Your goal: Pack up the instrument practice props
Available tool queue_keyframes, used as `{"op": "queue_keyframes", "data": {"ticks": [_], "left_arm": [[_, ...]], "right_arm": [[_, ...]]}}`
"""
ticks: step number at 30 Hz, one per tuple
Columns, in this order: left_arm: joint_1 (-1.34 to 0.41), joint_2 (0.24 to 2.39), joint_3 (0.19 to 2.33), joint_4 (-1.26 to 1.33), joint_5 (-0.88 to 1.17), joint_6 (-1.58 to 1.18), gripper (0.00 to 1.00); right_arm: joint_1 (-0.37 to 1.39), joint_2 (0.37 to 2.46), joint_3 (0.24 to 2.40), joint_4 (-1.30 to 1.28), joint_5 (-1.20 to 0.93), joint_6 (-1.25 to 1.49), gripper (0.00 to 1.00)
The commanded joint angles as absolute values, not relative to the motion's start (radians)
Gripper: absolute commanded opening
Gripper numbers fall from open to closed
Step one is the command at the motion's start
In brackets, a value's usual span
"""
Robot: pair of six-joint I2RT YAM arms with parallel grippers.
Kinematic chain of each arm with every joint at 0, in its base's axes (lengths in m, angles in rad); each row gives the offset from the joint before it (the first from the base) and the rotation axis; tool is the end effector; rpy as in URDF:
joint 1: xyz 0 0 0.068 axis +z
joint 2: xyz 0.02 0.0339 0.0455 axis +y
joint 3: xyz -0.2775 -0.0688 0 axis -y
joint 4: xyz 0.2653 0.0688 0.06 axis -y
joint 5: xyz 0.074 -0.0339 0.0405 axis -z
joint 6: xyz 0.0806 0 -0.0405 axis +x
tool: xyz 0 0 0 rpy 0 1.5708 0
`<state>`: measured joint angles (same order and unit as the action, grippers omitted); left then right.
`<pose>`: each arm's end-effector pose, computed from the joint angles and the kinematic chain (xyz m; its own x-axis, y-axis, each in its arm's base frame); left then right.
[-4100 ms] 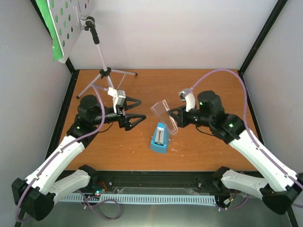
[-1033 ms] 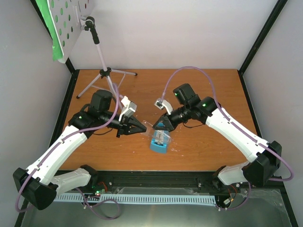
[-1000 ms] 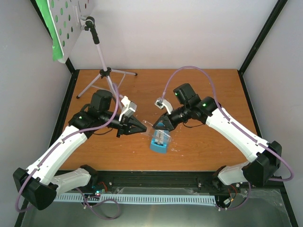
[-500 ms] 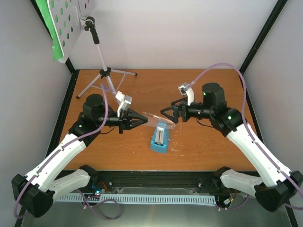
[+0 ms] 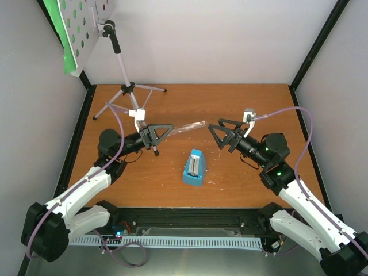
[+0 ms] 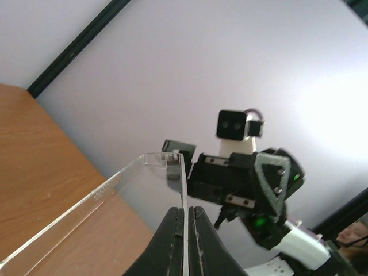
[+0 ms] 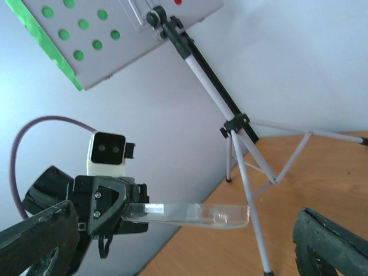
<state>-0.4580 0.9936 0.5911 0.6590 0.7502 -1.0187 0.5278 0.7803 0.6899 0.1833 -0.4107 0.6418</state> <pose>0.2132 -0.1664 0.3311 -0.6597 -0.3692 -0.6546 0.6736 0.0957 -0.7329 0.1909 0.1485 0.3582 -0.4178 0.3917 -0.8197 -0.6929 0.4461 0.5664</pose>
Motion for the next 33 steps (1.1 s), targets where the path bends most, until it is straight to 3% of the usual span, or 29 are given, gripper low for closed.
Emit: {"op": "queue_keyframes", "data": {"ticks": [1, 17, 25, 33], "left_arm": [[-0.456, 0.991, 0.621, 0.881, 0.715, -1.168, 0.0], [-0.47, 0.987, 0.64, 0.911, 0.661, -1.198, 0.0], [-0.474, 0.991, 0.642, 0.916, 0.65, -1.202, 0.0], [-0.477, 0.997, 0.641, 0.936, 0.651, -1.212, 0.0]], "right_arm": [[0.524, 0.804, 0.624, 0.537, -0.388, 0.838, 1.0], [0.747, 1.069, 0.8, 0.554, -0.183, 0.79, 1.0], [0.795, 1.142, 0.84, 0.582, -0.148, 0.761, 0.94], [0.818, 1.161, 0.842, 0.602, -0.112, 0.729, 0.77]]}}
